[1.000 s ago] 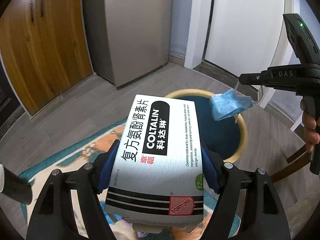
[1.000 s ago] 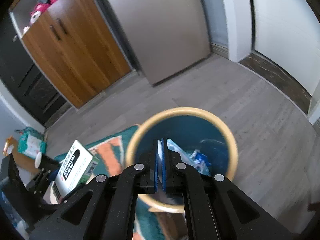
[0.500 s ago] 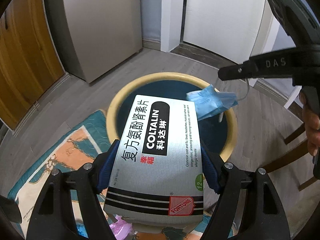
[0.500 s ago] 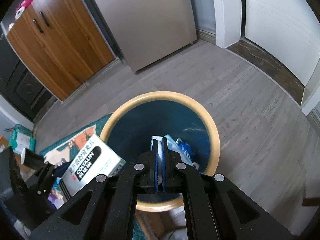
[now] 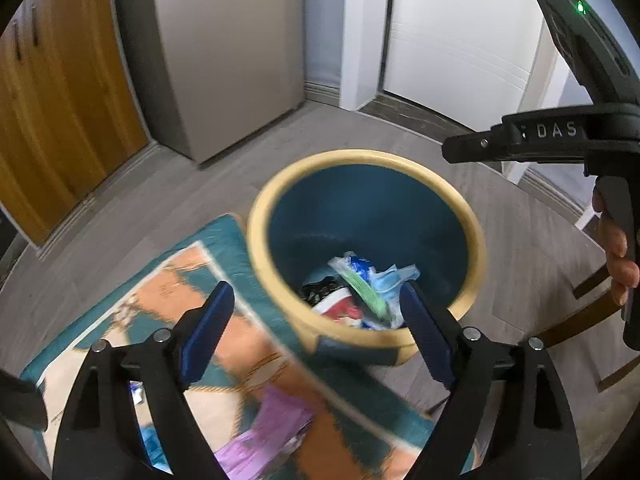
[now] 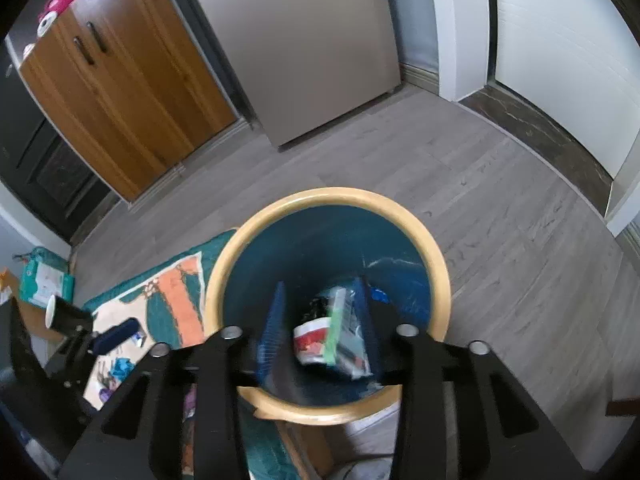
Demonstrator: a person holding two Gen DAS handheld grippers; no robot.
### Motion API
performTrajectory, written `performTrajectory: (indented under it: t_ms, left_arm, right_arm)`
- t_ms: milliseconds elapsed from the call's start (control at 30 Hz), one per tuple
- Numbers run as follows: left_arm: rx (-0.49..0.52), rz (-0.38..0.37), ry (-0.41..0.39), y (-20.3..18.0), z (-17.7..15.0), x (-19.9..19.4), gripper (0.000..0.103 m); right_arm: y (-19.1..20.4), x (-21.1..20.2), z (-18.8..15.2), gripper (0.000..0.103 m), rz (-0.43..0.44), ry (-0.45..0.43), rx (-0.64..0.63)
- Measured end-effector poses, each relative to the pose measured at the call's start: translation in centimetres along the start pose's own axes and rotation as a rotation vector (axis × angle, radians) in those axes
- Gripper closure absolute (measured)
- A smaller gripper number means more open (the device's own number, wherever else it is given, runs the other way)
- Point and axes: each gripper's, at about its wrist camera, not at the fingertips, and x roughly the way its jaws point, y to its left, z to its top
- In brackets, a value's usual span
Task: Collect trash
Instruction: 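Carry the box and mask over the teal bin and open both tools, then grasp the blue cloth with the left tool while the right tool grasps the pink wrapper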
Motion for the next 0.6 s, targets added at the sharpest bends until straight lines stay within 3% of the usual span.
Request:
performTrajectory:
  t_ms: [167, 267, 600]
  left_arm:
    - [-0.035, 0.053, -0.019, 2.6, -1.2, -2.5, 0.009]
    - [-0.058, 0.089, -0.031, 4.1, -2.4, -4.4, 0.007]
    - [-0.150, 0.190, -0.048, 10.5, -6.2, -9.4, 0.006]
  right_arm:
    - [3.2, -0.4, -0.4, 0.021, 0.024, -0.015, -0.066]
    - [6.0, -0.9, -0.7, 0.011, 0.046, -0.036, -0.121]
    - [13.8, -0.1, -3.4, 0.008, 0.035, -0.011, -0.254]
